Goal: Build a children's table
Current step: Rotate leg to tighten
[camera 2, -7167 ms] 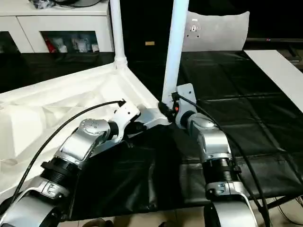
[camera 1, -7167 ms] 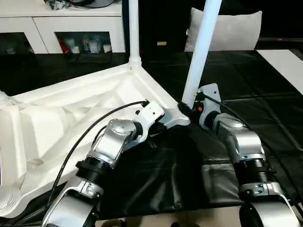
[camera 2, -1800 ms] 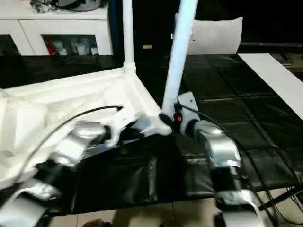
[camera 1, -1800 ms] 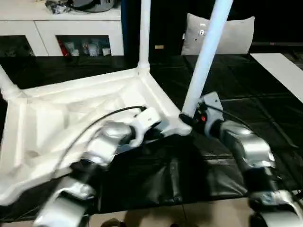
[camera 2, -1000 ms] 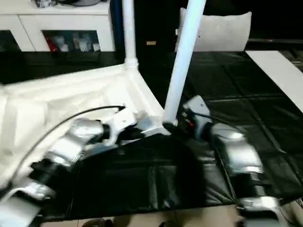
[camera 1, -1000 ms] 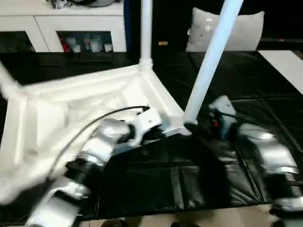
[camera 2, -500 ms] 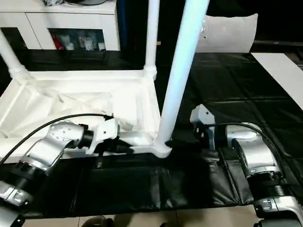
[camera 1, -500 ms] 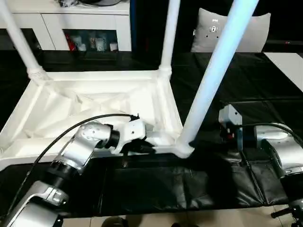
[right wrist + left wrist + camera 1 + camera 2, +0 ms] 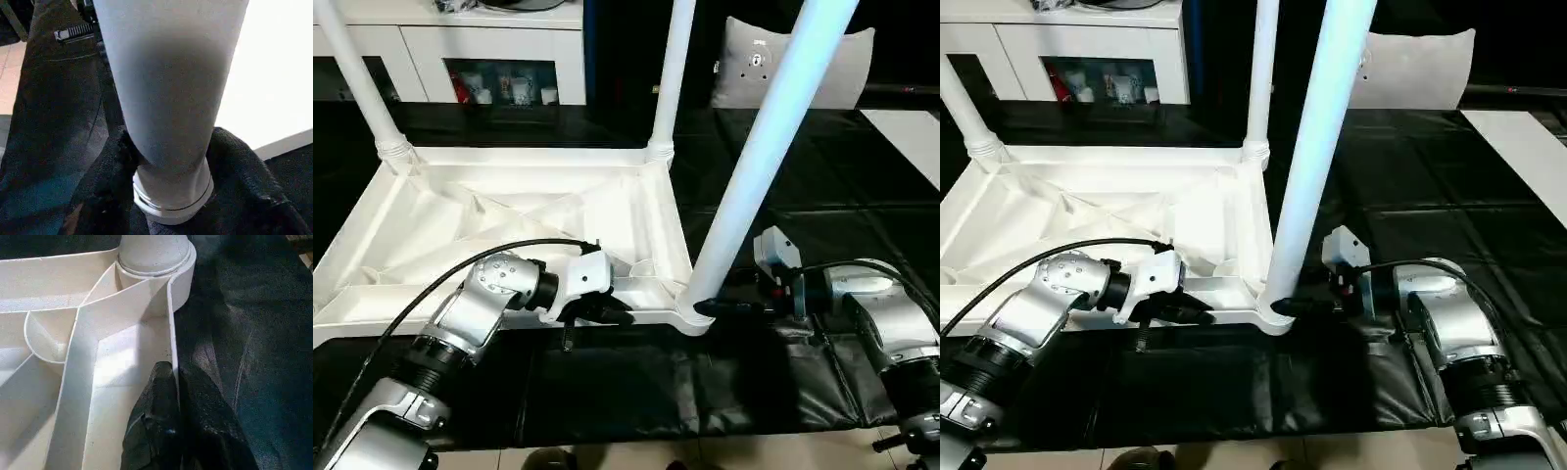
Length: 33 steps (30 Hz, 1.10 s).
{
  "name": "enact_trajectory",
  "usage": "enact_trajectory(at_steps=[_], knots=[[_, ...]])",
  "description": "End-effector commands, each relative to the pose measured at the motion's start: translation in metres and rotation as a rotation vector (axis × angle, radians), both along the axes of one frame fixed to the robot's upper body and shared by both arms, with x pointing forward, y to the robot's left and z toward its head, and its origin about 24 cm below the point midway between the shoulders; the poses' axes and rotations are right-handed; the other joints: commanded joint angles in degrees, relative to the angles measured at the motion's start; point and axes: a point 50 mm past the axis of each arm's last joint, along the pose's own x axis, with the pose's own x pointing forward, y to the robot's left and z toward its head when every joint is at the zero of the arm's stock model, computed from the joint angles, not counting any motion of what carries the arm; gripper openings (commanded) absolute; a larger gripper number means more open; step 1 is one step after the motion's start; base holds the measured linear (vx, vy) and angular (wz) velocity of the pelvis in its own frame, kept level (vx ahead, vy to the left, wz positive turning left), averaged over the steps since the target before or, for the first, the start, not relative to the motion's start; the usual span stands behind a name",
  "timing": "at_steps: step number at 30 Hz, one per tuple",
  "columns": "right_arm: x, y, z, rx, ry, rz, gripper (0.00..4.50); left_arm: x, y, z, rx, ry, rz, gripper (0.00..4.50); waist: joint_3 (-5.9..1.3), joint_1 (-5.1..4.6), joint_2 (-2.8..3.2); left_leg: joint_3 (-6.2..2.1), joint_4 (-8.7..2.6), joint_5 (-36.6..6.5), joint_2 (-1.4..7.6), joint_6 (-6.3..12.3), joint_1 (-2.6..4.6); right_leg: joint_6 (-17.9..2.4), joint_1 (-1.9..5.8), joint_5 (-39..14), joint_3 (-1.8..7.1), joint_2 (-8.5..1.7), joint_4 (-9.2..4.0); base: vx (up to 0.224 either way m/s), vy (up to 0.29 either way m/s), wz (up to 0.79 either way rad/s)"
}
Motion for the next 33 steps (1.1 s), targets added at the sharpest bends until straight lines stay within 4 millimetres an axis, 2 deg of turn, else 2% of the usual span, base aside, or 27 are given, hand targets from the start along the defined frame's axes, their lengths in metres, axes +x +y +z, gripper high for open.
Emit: enact_trajectory(at_steps=[1, 7, 10, 12, 14, 16, 18, 20, 21, 22, 23, 24, 25, 28, 29, 30, 33], knots=[[0.001, 0.003, 0.001, 0.005, -0.003, 0.021, 1.89, -0.007, -0.014, 0.008, -0.028, -0.014, -0.109, 0.00, -3.95, 0.06, -0.38, -1.04, -3.85, -10.0, 2.89, 3.75, 1.32, -14.9, 2.78, -9.2, 2.19, -3.68, -3.72, 0.000, 0.000, 0.00], [-0.004, 0.007, -0.002, 0.035, 0.026, 0.029, 1.88, -0.006, -0.016, 0.007, -0.040, 0.000, -0.078, 0.00, -3.98, 0.09, -0.35, -0.98, -3.76, -9.1, 2.86, 4.09, 1.28, -15.2, 2.82, -7.6, 2.19, -3.62, -3.55, 0.000, 0.000, 0.00], [-0.003, 0.011, -0.004, 0.063, 0.056, -0.025, 1.88, -0.004, -0.019, 0.006, -0.055, 0.000, -0.036, 0.00, -3.93, 0.08, -0.35, -1.03, -3.81, -9.0, 2.83, 4.07, 1.22, -15.2, 2.89, -7.5, 2.17, -3.58, -3.52, 0.000, 0.000, 0.00], [0.000, 0.017, -0.008, 0.074, 0.085, -0.096, 1.88, -0.002, -0.024, 0.006, -0.067, 0.000, 0.019, 0.00, -3.63, 0.04, -0.17, -1.06, -3.98, -10.7, 2.82, 3.39, 1.35, -14.7, 2.65, -10.5, 2.19, -3.61, -3.90, 0.000, 0.000, 0.00], [0.001, 0.020, -0.009, 0.079, 0.095, -0.124, 1.88, -0.001, -0.027, 0.006, -0.072, 0.003, 0.043, 0.00, -3.40, -0.23, -0.25, -1.16, -4.23, -13.0, 2.76, 2.15, 1.52, -13.9, 2.56, -14.6, 2.23, -3.71, -4.40, 0.000, 0.000, 0.00], [0.011, 0.038, -0.015, 0.082, 0.097, -0.289, 1.88, -0.001, -0.045, 0.009, -0.127, 0.008, 0.129, 0.00, -3.19, -0.69, -0.28, -1.33, -4.52, -14.7, 2.78, 0.64, 1.56, -12.3, 2.38, -18.5, 2.36, -3.79, -4.79, 0.000, 0.000, 0.00], [0.016, 0.046, -0.017, 0.074, 0.103, -0.365, 1.88, -0.002, -0.055, 0.011, -0.148, 0.013, 0.155, 0.00, -3.24, -1.21, -0.39, -1.79, -4.81, -15.2, 2.58, -0.57, 1.23, -10.9, 2.73, -21.3, 2.09, -3.87, -4.88, 0.000, 0.000, 0.00], [0.017, 0.049, -0.019, 0.067, 0.112, -0.395, 1.88, -0.002, -0.059, 0.011, -0.156, 0.014, 0.165, 0.00, -3.27, -1.99, -0.45, -1.80, -4.83, -15.8, 2.50, -0.81, 1.28, -10.3, 2.61, -21.5, 2.12, -3.74, -5.07, 0.000, 0.000, 0.00], [0.021, 0.056, -0.024, 0.040, 0.130, -0.489, 1.88, -0.001, -0.071, 0.014, -0.180, 0.013, 0.197, 0.00, -3.24, -2.18, -0.57, -1.79, -4.84, -15.9, 2.56, -0.75, 1.31, -10.3, 2.54, -21.3, 2.18, -3.76, -5.12, 0.000, 0.000, 0.00], [0.021, 0.056, -0.024, 0.040, 0.130, -0.489, 1.88, -0.001, -0.071, 0.014, -0.180, 0.013, 0.197, 0.00, -3.01, -2.53, -0.50, -1.65, -4.76, -16.5, 2.37, -0.61, 1.39, -10.3, 2.22, -21.8, 2.26, -3.56, -5.33, 0.000, 0.000, 0.00], [0.026, 0.060, -0.028, 0.016, 0.130, -0.596, 1.88, 0.002, -0.082, 0.016, -0.200, 0.004, 0.231, 0.00, -2.96, -2.60, -0.58, -1.66, -4.69, -17.1, 2.27, -0.51, 1.47, -9.9, 2.19, -23.4, 2.23, -3.66, -5.57, 0.000, 0.000, 0.00], [0.031, 0.064, -0.032, 0.001, 0.121, -0.694, 1.88, 0.004, -0.094, 0.018, -0.216, -0.004, 0.261, 0.00, -2.76, -2.93, -0.52, -1.73, -4.64, -18.4, 2.11, -1.06, 1.81, -8.5, 1.79, -28.3, 2.21, -3.80, -6.17, 0.000, 0.000, 0.00], [0.033, 0.065, -0.033, -0.003, 0.117, -0.724, 1.88, 0.004, -0.097, 0.018, -0.220, -0.007, 0.270, 0.00, -2.94, -3.10, -0.90, -1.80, -4.60, -18.5, 2.02, -1.14, 1.82, -7.9, 1.89, -29.5, 2.10, -3.78, -6.27, 0.000, 0.000, 0.00], [0.037, 0.072, -0.035, 0.035, 0.135, -0.869, 1.88, 0.002, -0.117, 0.019, -0.223, -0.045, 0.283, 0.00, -3.13, -3.14, -0.39, -1.91, -4.80, -18.2, 2.20, -0.91, 1.78, -6.8, 1.83, -27.9, 2.28, -3.73, -6.42, 0.000, 0.000, 0.00], [0.037, 0.072, -0.035, 0.035, 0.135, -0.869, 1.88, 0.002, -0.117, 0.019, -0.223, -0.045, 0.283, 0.00, -3.13, -3.14, -0.39, -1.91, -4.80, -18.2, 2.20, -0.91, 1.78, -6.8, 1.83, -27.9, 2.28, -3.73, -6.42, 0.000, 0.000, 0.00], [0.037, 0.073, -0.035, 0.040, 0.134, -0.880, 2.43, 0.001, -0.119, 0.019, -0.219, -0.051, 0.281, 0.00, -3.20, -3.14, -0.41, -1.90, -4.89, -17.9, 2.18, -0.78, 1.61, -7.1, 1.91, -25.8, 2.29, -3.61, -6.23, 0.000, 0.000, 0.00], [0.037, 0.074, -0.034, 0.077, 0.130, -0.918, 2.64, 0.002, -0.117, 0.016, -0.199, -0.059, 0.298, 0.00, -3.26, -3.09, -0.05, -1.86, -4.97, -18.5, 2.22, -0.74, 1.78, -7.7, 1.82, -24.3, 2.35, -3.57, -6.15, 0.000, 0.000, 0.00]])
